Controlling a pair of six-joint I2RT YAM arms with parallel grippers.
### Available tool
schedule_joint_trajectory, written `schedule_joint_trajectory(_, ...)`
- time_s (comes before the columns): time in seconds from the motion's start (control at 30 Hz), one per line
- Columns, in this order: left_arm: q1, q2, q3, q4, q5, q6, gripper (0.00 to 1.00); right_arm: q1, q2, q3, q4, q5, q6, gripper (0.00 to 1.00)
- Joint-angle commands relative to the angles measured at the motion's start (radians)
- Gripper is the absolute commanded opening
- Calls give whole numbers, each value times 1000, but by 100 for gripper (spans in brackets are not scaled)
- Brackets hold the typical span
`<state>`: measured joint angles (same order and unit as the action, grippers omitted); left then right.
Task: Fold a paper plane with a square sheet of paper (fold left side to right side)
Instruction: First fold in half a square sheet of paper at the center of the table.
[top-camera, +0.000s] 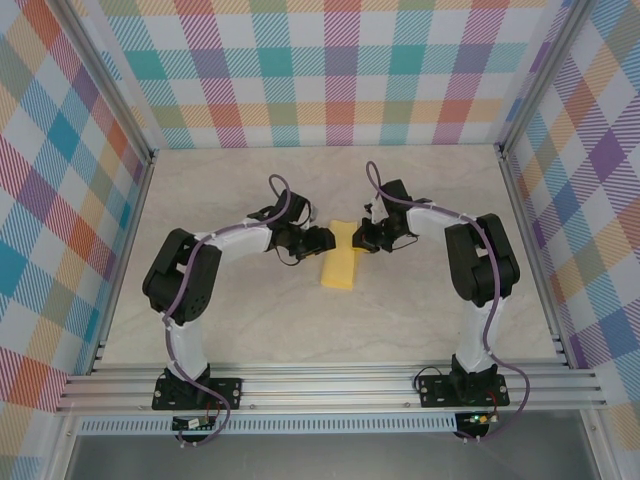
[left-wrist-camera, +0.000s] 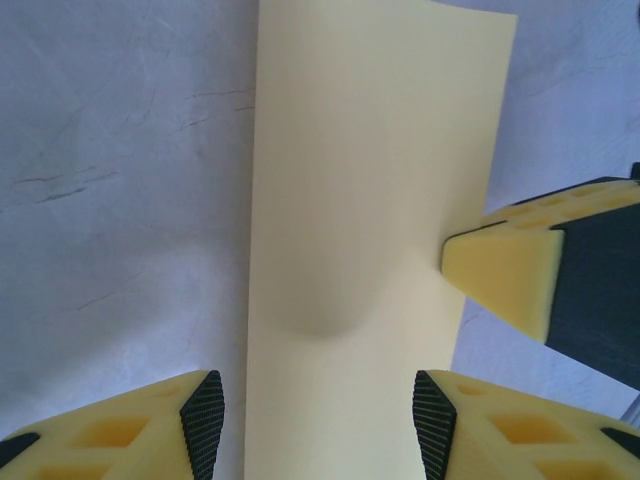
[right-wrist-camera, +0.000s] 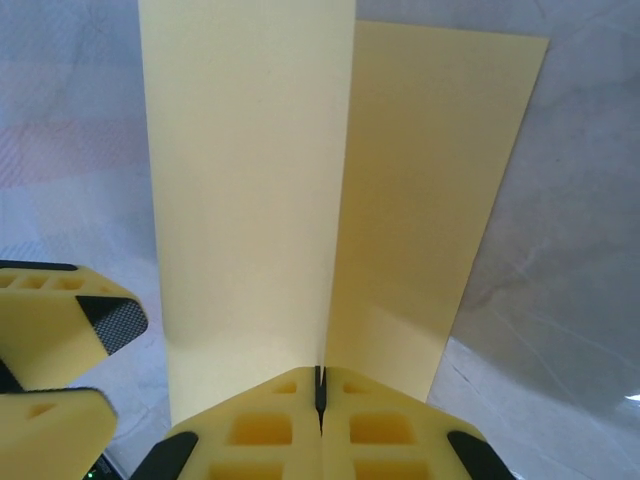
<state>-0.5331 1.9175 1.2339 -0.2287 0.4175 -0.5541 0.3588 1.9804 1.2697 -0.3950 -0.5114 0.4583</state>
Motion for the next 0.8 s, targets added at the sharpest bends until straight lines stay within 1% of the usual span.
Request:
schedule_joint_trajectory(0.0, -13, 38, 52, -87, -34, 8, 55, -3, 8, 13, -24, 5, -17, 4)
schedule_joint_trajectory(0.17, -20, 77, 91, -113, -43, 19, 51, -3, 9, 4, -22, 0, -10, 7)
schedule_joint_trajectory(0.23, -21, 88, 96, -119, -43, 22, 49, -4, 5, 2, -23, -1, -10, 11)
schedule_joint_trajectory(0.4, -33, 104, 109, -139, -55, 29, 46, -16, -44, -23, -26, 30, -13, 26)
schedule_joint_trajectory(0.53, -40, 115, 126, -154, -56, 38, 46, -44, -114, -62, -38, 88, -24, 39)
schedule_joint_trajectory(0.63, -47, 124, 139, -170, -64, 43, 46, -67, -156, -86, -66, 152, -46, 43)
schedule_joint_trajectory(0.77, -51, 136, 150, -182, -70, 41, 47, -80, -180, -106, -97, 203, -73, 43)
